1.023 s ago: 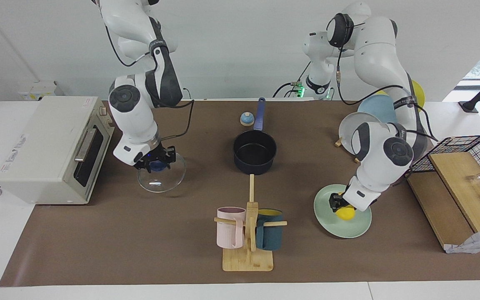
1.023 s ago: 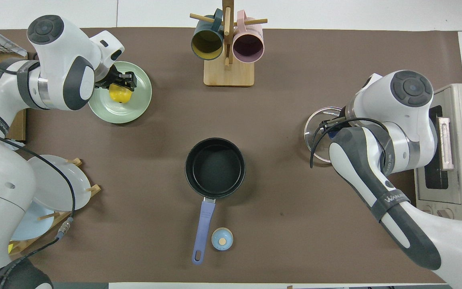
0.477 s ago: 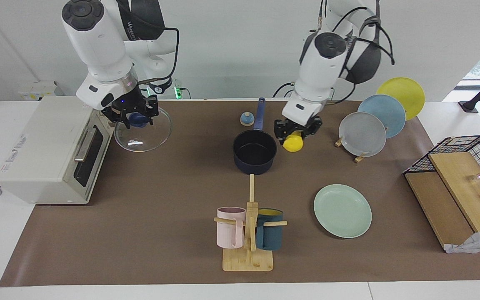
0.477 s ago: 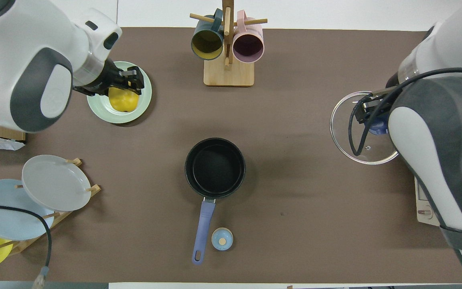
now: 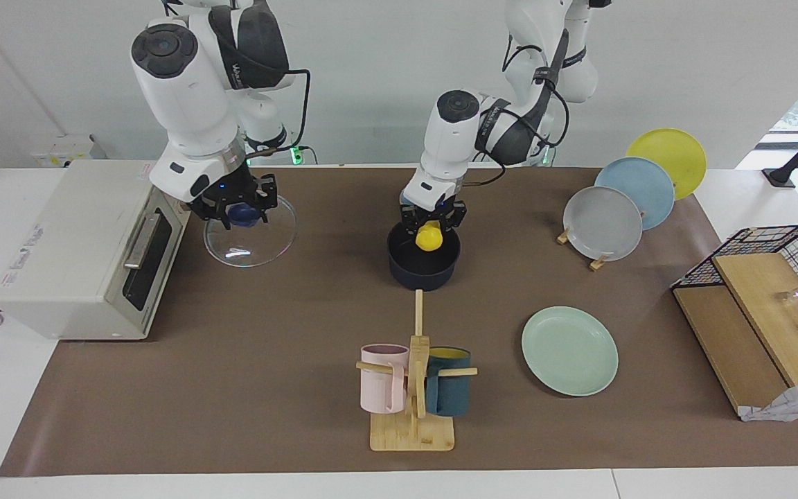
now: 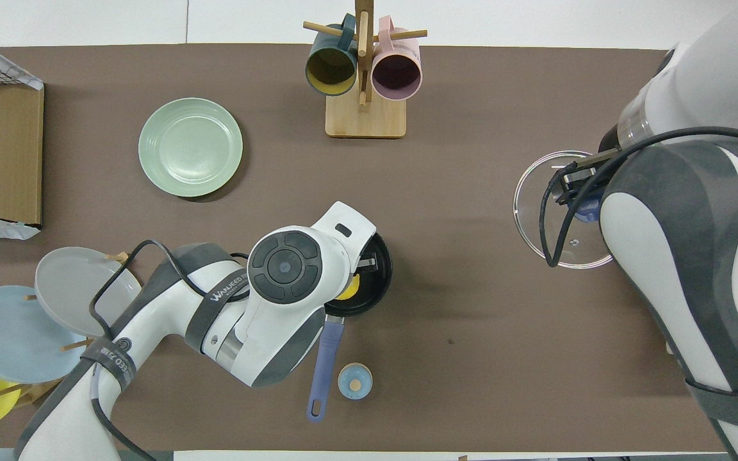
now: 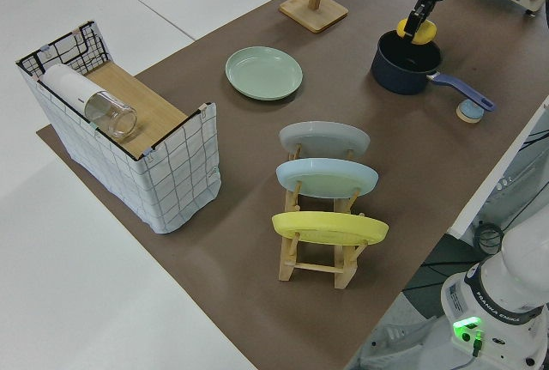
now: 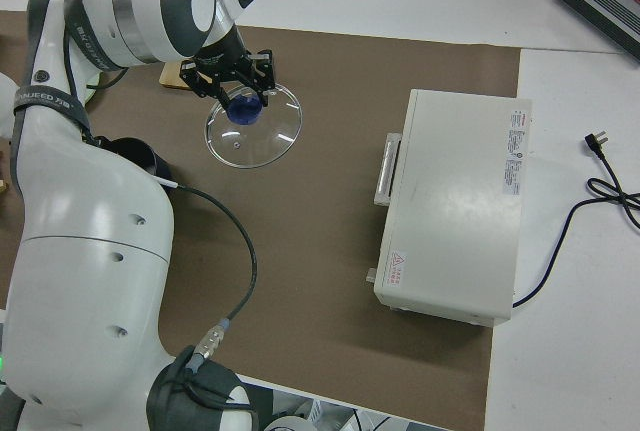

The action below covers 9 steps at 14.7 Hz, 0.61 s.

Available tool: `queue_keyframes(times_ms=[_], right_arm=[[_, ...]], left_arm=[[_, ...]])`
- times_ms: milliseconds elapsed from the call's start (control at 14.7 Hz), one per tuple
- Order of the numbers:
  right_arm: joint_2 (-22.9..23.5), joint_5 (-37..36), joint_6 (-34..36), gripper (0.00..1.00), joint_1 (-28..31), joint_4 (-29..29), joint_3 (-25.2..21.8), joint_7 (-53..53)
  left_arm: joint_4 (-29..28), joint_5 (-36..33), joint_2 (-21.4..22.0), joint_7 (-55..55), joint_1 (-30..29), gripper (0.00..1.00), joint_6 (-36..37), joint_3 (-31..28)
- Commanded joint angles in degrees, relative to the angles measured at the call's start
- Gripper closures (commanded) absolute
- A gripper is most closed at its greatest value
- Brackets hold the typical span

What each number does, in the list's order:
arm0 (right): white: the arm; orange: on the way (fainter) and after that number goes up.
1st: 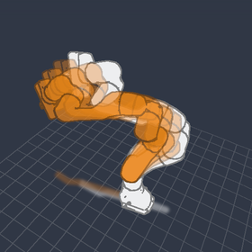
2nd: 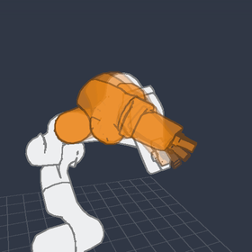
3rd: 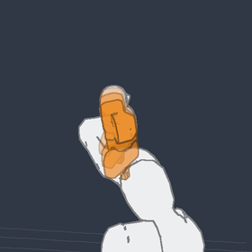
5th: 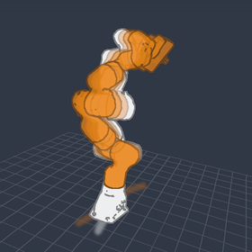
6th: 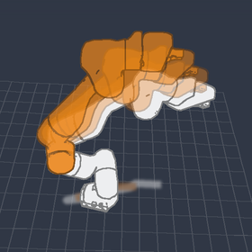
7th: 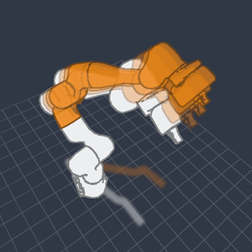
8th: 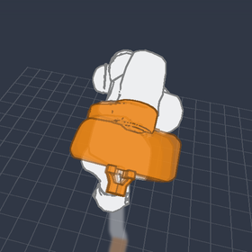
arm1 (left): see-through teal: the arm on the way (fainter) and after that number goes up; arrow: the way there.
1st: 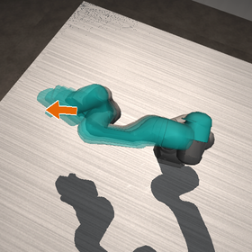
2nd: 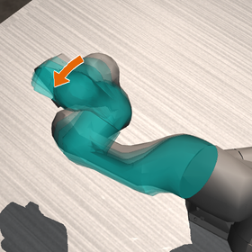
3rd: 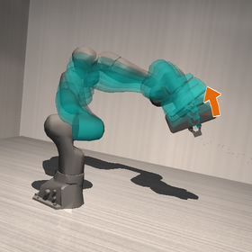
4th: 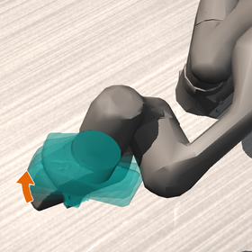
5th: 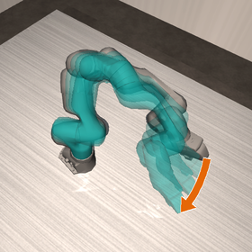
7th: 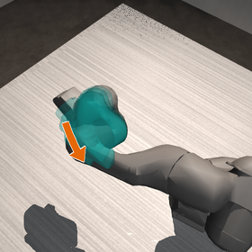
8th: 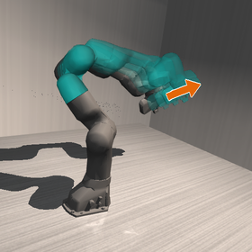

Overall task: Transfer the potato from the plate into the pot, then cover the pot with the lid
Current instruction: 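Carry the potato with the left gripper over the black saucepan, then release the potato into the saucepan while the right gripper carries the lid over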

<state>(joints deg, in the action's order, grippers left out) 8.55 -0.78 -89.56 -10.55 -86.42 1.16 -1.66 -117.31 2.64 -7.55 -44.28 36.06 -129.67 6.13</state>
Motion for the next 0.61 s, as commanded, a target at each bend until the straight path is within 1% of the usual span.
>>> queue_keyframes(times_ms=[0, 136, 341, 545], right_arm=[[0.67, 1.13, -1.14, 1.0, -0.17, 0.21, 0.25, -1.16], [0.68, 0.96, -2.19, 1.0, -2.89, -0.06, 0.51, 1.12], [0.68, 1.05, -2.38, 1.0, -2.9, -0.15, 0.51, 1.3], [0.68, 1.13, -2.99, 1.0, -3.08, -0.23, 0.51, 1.48]], left_arm=[[-4.49, 0.61, -0.53, -2.03, 2.7, 1.0, -6.72, -1.29], [-4.85, 0.35, -2.11, -2.38, 3.31, 1.0, -7.79, -1.38], [-5.12, -0.09, -4.66, -3.18, 3.93, 1.0, -10.6, -1.47], [-5.47, -0.18, -5.37, -3.09, 4.02, 1.0, -10.87, -1.47]])
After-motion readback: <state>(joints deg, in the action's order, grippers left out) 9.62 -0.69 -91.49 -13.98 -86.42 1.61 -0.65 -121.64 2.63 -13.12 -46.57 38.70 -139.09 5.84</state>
